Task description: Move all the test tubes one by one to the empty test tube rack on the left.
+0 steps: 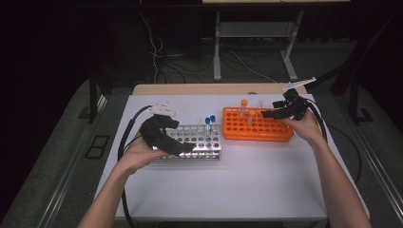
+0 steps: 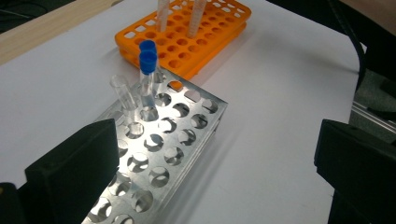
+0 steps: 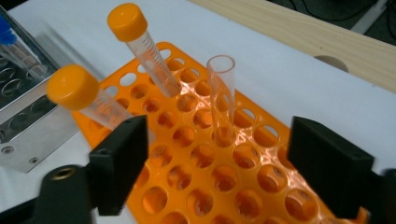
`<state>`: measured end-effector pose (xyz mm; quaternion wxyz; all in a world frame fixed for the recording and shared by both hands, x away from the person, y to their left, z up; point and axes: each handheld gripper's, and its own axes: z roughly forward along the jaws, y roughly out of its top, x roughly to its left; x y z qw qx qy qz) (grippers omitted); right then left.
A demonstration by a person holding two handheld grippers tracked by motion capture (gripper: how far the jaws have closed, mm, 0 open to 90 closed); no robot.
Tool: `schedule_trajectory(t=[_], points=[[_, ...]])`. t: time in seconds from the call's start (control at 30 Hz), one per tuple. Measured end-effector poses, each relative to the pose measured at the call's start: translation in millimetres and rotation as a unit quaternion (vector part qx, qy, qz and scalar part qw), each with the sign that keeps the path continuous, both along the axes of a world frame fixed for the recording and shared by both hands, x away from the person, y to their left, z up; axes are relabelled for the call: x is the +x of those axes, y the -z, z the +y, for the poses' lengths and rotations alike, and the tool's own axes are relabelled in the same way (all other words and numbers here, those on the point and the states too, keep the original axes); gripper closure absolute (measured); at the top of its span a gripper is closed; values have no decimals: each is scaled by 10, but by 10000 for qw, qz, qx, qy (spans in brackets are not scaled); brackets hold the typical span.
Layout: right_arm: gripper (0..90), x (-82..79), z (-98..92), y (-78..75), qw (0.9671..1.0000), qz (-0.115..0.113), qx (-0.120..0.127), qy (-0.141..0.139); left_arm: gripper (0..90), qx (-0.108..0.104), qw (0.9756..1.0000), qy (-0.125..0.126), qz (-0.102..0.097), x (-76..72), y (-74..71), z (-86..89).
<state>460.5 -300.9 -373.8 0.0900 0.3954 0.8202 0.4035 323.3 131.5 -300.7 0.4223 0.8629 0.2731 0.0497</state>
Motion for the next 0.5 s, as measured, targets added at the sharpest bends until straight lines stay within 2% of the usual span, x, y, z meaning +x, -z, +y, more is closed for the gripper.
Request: schedule_trajectory(t=[0.4, 0.5], points=[[466, 165, 118, 214, 9996, -17, -272, -123, 0, 52, 10000, 65, 50, -59, 57, 44], [553, 188, 183, 265, 9992, -49, -371, -120, 0, 70, 9999, 54, 67, -67, 72, 58]])
